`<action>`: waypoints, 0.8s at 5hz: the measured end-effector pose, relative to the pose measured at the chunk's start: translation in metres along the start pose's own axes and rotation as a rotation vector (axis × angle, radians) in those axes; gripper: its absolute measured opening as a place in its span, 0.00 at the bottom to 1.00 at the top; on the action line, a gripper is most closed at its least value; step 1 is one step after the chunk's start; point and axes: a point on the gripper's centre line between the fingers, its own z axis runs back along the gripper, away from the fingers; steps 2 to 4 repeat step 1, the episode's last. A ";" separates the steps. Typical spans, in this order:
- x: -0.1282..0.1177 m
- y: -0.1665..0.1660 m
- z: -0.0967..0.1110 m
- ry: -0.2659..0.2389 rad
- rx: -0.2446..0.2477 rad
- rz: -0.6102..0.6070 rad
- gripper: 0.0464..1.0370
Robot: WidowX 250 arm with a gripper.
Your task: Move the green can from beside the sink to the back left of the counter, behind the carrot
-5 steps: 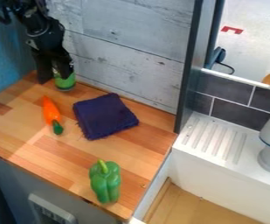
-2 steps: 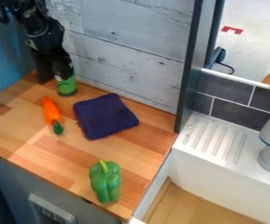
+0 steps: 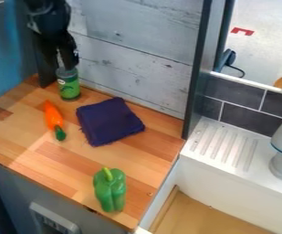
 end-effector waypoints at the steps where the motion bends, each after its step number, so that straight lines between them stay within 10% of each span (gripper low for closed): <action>1: -0.004 -0.026 0.042 0.113 -0.034 0.079 0.96; 4: -0.004 -0.026 0.042 0.113 -0.034 0.079 0.96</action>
